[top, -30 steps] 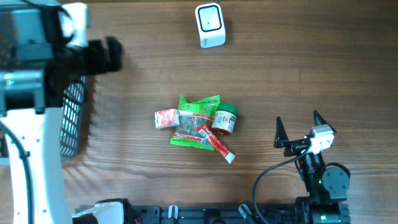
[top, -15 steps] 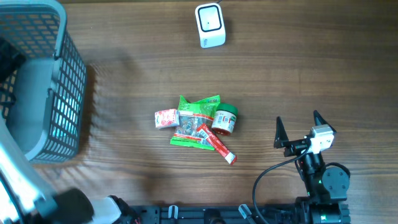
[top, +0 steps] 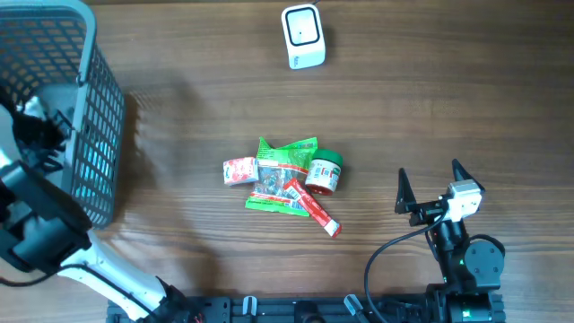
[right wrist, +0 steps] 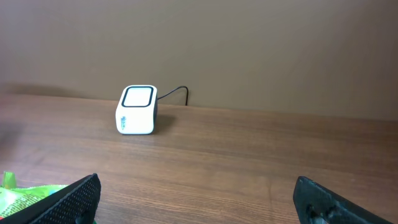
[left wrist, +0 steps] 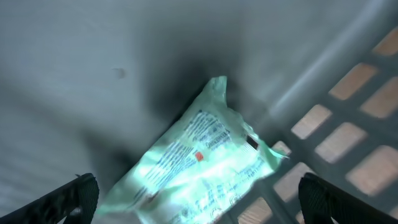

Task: Scan the item barcode
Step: 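Return the left gripper to the basket and grasp the tissue pack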

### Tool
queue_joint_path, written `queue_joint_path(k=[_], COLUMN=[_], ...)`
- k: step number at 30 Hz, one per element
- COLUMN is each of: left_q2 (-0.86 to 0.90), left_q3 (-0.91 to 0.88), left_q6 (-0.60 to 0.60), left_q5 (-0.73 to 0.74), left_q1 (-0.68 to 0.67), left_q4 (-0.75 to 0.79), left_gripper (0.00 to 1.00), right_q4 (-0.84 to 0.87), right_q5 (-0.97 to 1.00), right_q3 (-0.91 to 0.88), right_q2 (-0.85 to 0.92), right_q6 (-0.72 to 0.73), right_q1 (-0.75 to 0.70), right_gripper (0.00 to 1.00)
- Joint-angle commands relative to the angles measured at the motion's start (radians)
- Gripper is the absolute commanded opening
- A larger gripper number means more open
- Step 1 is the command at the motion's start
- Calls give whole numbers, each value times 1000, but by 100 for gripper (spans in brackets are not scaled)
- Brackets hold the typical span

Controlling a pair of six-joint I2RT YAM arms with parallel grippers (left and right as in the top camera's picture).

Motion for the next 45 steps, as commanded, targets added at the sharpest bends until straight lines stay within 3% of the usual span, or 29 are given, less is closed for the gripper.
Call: queue_joint_path(k=[1, 6, 10, 14, 26, 32, 33, 35, 36, 42, 45], left_q2=[41, 53, 53, 53, 53, 53, 53, 53, 52, 22, -8], left_q3=[-56, -167, -230, -232, -232, -232, -232, -232, -231, -173, -172], left_q6=[61, 56, 9, -71, -130, -162, -162, -161, -161, -61, -39], left_q5=[52, 52, 34, -96, -149, -166, -166, -156, -138, 1, -9], left_q1=[3, 3, 3, 4, 6, 16, 16, 16, 16, 17, 14], left_q4=[30, 133, 195, 211, 237, 236, 233, 234, 234, 218, 195], left_gripper=[100, 100, 86, 82, 87, 82, 83, 97, 99, 100, 100], right_q4=[4, 4, 4, 4, 4, 4, 4, 4, 4, 4, 4], right_q5=[-16, -16, -16, -16, -16, -16, -16, -16, -16, -16, -16], right_q3=[-1, -1, -1, -1, -1, -1, -1, -1, -1, -1, -1], right_q2=[-3, -3, -3, -3, -3, -3, -3, -3, -3, -3, -3], right_q6=[-11, -10, -10, -10, -10, -10, -10, -10, -10, -11, -10], right_q1=[-3, -3, -3, -3, -3, -3, -3, -3, -3, -3, -3], right_gripper=[100, 100, 100, 100, 100, 100, 100, 100, 100, 100, 100])
